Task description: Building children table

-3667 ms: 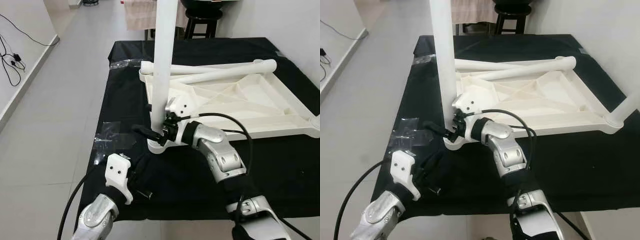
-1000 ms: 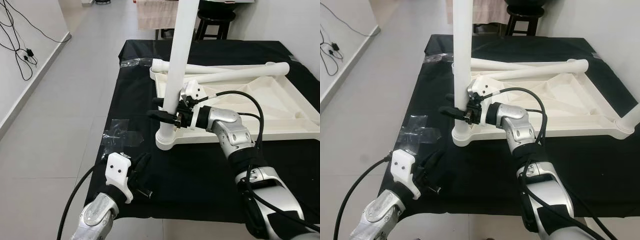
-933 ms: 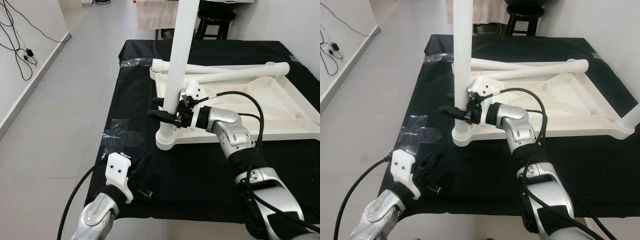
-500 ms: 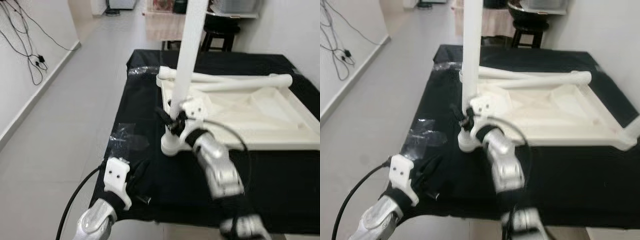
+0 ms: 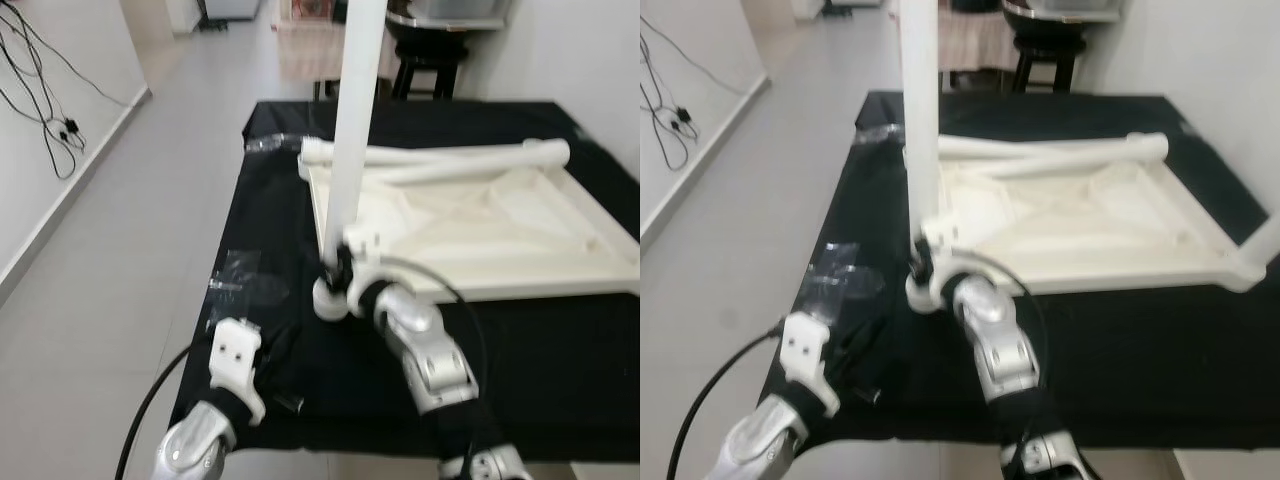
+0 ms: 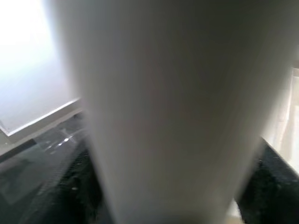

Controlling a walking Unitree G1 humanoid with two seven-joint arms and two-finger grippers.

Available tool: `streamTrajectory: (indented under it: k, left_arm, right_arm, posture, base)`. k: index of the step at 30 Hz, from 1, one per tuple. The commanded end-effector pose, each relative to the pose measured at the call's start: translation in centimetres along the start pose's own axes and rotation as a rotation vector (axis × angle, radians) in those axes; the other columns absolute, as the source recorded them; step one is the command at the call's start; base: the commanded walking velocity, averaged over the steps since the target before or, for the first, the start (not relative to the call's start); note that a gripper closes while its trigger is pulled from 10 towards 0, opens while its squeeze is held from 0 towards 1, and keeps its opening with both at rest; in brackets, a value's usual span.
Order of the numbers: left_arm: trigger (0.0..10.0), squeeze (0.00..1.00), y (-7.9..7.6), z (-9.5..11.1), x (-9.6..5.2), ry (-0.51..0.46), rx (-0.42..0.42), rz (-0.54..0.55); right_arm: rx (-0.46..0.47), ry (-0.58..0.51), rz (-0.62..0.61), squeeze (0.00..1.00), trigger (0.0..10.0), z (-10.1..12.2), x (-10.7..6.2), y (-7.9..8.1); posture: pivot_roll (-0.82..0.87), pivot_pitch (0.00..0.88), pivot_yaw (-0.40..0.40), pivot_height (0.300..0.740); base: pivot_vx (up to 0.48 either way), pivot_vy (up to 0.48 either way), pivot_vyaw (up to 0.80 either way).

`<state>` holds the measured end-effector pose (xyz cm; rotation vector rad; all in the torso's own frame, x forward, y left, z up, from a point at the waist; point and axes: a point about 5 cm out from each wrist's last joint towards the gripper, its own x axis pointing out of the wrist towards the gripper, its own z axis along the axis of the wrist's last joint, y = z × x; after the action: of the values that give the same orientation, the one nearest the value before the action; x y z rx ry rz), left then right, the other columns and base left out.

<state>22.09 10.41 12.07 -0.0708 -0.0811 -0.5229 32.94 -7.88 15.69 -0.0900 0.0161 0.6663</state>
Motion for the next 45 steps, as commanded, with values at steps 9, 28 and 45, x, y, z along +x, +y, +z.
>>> streamTrajectory:
  k: [9,28,45]
  left_arm:
    - [10.0,0.00,0.0,-0.2,0.1,0.008,-0.004,0.001]
    - [10.0,0.00,-0.3,-0.2,0.0,0.007,-0.002,0.003]
    - [10.0,0.00,0.0,0.0,-0.4,0.011,0.001,0.001]
  right_arm:
    - [-0.115,-0.064,0.367,0.00,10.0,2.8,0.1,-0.9]
    - [-0.082,0.018,0.387,0.00,0.0,2.0,0.6,-5.0]
    - [0.056,0.201,-0.247,0.00,0.0,-4.9,-3.0,0.5]
  posture:
    - [0.05,0.113,-0.034,0.740]
    - [0.07,0.118,-0.028,0.740]
    - [0.06,0.141,-0.014,0.740]
  base:
    - [0.000,0.000,0.00]
    - [0.000,0.000,0.00]
    - [0.000,0.000,0.00]
